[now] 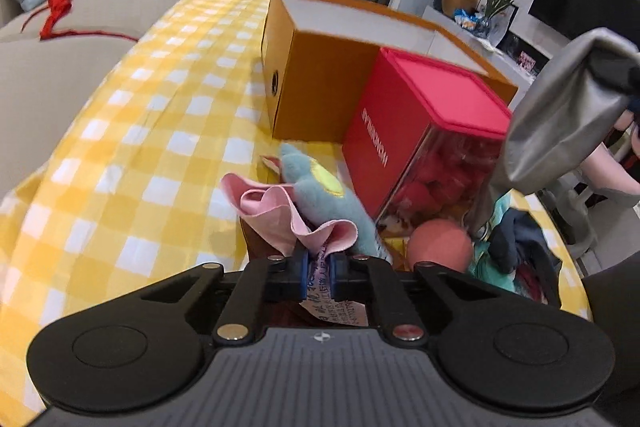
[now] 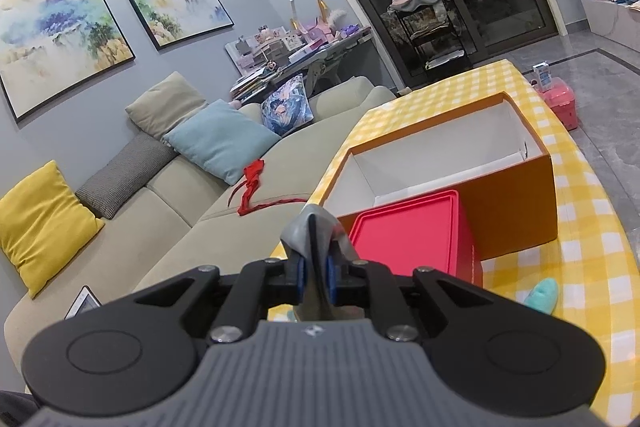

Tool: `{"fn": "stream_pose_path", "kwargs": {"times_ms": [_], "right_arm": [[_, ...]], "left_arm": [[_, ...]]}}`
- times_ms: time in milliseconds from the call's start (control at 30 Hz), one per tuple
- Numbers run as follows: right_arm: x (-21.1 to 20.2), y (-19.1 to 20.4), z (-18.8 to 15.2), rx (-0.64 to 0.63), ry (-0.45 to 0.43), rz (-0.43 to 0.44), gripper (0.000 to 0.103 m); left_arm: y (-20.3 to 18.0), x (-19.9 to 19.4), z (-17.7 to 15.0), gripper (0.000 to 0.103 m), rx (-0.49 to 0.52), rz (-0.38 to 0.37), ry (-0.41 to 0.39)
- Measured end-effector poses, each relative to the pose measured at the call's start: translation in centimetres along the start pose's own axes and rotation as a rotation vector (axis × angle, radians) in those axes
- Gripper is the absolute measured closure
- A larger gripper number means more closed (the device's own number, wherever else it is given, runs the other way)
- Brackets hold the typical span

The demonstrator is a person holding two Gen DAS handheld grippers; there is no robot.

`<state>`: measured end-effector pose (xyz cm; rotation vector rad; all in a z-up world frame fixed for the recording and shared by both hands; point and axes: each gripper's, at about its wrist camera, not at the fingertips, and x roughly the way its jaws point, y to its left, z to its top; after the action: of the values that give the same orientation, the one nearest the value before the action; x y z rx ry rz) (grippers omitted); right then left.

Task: Organize soft objects
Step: 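Lift the pink cloth with the left tool while the right tool carries the grey fabric toward the orange box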

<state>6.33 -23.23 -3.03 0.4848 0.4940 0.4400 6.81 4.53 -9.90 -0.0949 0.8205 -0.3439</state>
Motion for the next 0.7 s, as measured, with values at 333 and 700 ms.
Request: {"fn": "stream_pose_path", "kwargs": {"times_ms": [333,700], "right_arm": [[0.3,-0.2,0.0,0.01,0.012,-0.009,0.093],[-0.2,0.2,0.1,-0.014,-0.005,0.008,0.093]], "left_arm": [[3.9,-1.7,1.6,0.079,-0.042,-0.127,0.098],[4.3,-2.5,2.8,0.095,-0.106,-0.089,0.058]]}}
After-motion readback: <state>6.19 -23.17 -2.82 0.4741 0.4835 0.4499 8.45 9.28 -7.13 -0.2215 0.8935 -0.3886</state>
